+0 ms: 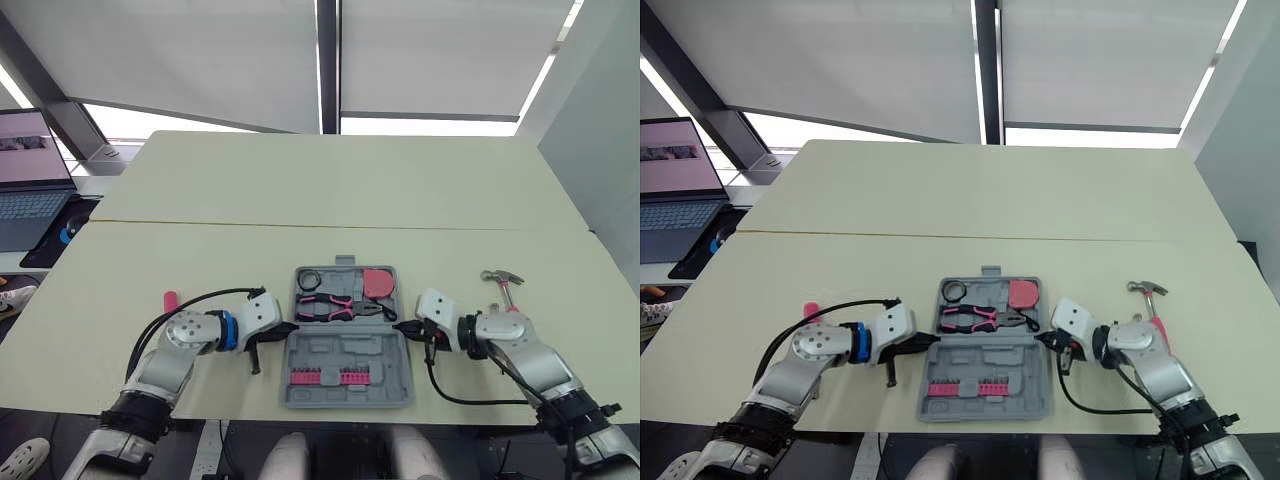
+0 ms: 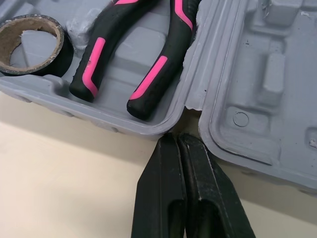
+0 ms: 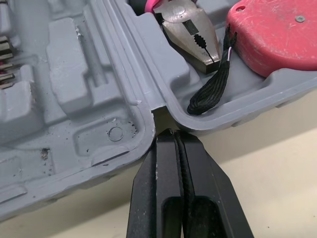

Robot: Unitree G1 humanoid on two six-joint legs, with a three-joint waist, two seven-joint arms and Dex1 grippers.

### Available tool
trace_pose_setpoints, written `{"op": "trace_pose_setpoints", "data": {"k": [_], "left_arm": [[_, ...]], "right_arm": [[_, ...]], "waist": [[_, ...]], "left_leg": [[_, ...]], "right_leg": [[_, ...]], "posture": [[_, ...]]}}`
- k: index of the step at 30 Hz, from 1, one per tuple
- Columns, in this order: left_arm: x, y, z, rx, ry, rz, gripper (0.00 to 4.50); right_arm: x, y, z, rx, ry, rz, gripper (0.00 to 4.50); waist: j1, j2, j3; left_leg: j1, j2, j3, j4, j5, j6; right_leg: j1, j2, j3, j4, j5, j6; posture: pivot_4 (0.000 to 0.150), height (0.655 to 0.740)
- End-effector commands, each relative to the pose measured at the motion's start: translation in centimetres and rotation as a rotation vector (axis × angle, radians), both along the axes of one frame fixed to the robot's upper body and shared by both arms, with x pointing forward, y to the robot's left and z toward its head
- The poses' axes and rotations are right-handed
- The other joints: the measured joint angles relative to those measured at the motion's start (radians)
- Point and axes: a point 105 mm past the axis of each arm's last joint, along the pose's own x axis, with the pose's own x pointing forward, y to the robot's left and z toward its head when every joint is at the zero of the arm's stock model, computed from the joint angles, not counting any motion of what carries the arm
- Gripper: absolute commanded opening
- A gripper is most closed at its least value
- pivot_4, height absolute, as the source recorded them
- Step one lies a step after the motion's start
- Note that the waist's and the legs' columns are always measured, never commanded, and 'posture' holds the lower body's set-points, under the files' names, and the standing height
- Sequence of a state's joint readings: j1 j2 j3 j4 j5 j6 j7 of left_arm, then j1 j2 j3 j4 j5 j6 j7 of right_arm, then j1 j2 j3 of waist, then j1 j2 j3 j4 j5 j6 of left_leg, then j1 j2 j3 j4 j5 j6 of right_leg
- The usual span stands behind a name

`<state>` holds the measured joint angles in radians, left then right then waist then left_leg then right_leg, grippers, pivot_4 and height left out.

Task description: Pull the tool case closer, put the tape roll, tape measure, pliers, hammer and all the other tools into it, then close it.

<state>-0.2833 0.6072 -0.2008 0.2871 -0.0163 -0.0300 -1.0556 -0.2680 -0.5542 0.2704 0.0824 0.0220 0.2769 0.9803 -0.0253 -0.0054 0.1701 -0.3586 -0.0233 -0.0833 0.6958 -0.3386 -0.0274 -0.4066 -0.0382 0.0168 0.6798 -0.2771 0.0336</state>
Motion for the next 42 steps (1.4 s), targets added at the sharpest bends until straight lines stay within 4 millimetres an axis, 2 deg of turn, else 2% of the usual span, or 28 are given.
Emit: {"op": "trace_pose_setpoints", "data": {"k": [1, 18, 22, 25, 29, 34, 38, 40, 42], "left_arm": [[0.3, -1.0, -0.1, 0.007, -0.021, -0.038, 0.05], [1.2, -0.4, -0.2, 0.028, -0.047, -0.028, 0.05], [0.9, -0.1, -0.1, 0.035, -0.040, -0.045, 0.05], [1.2, 0.6, 0.9, 0.038, -0.055, -0.049, 0.05], [2.0, 2.2, 2.5, 0.061, -0.106, -0.020, 0.05], [0.9, 4.2, 3.4, 0.079, -0.135, -0.034, 0.05], [0.2, 5.8, 6.4, -0.045, -0.206, 0.045, 0.05], [-0.2, 7.4, 8.5, -0.132, -0.239, 0.150, 0.05], [-1.0, 9.2, 9.8, -0.184, -0.241, 0.259, 0.05]], "right_arm": [[0.2, 2.2, 1.1, 0.025, -0.058, 0.090, 0.00], [0.8, 2.2, 0.9, 0.027, -0.078, 0.075, 0.00], [0.9, 1.8, 1.1, 0.023, -0.051, 0.073, 0.00], [1.5, 0.7, 1.4, -0.005, -0.067, 0.041, 0.00], [1.9, -1.9, 1.7, -0.024, -0.066, -0.029, 0.00], [1.0, -3.7, 2.3, -0.071, -0.080, -0.049, 0.00], [0.3, -3.8, 4.1, -0.023, -0.131, -0.089, 0.00], [0.0, -3.8, 5.7, 0.021, -0.181, -0.126, 0.00], [-0.4, -4.4, 6.9, 0.062, -0.219, -0.185, 0.00]], "waist": [[-0.001, 0.000, 0.000], [-0.002, 0.000, -0.002], [-0.002, 0.000, -0.003], [-0.002, 0.000, -0.003], [-0.003, 0.000, -0.002], [-0.002, 0.000, -0.002], [-0.004, 0.000, -0.002], [-0.004, 0.000, -0.002], [-0.004, 0.000, -0.002]], "left_leg": [[0.000, 0.000, 0.000, 0.000, 0.000, 0.000], [0.001, 0.000, 0.000, 0.000, 0.000, 0.000], [0.001, 0.000, 0.000, 0.000, 0.000, 0.000], [0.001, 0.000, 0.000, 0.000, 0.000, 0.000], [0.000, 0.000, 0.000, 0.000, 0.000, 0.000], [-0.002, 0.000, 0.000, 0.000, 0.000, 0.000], [-0.005, 0.001, 0.000, -0.001, 0.000, 0.000], [-0.005, 0.001, 0.000, -0.001, 0.000, 0.000], [-0.005, 0.001, -0.001, 0.000, 0.000, 0.000]], "right_leg": [[0.000, 0.000, 0.000, 0.000, 0.000, 0.000], [0.000, 0.000, 0.000, 0.001, 0.000, 0.000], [0.000, 0.000, 0.000, 0.001, 0.000, 0.000], [0.000, 0.000, 0.000, 0.001, 0.000, 0.000], [-0.001, 0.000, 0.000, 0.001, 0.000, 0.000], [-0.002, -0.001, 0.000, 0.000, 0.000, 0.000], [-0.006, -0.001, 0.000, 0.000, 0.000, 0.000], [-0.006, -0.001, 0.001, 0.000, 0.000, 0.000], [-0.006, -0.001, 0.002, 0.000, 0.000, 0.000]], "posture": [[0.150, 0.7400], [0.150, 0.7400], [0.150, 0.7400], [0.150, 0.7400], [0.150, 0.7400], [0.150, 0.7400], [0.150, 0.7400], [0.150, 0.7400], [0.150, 0.7400]]}}
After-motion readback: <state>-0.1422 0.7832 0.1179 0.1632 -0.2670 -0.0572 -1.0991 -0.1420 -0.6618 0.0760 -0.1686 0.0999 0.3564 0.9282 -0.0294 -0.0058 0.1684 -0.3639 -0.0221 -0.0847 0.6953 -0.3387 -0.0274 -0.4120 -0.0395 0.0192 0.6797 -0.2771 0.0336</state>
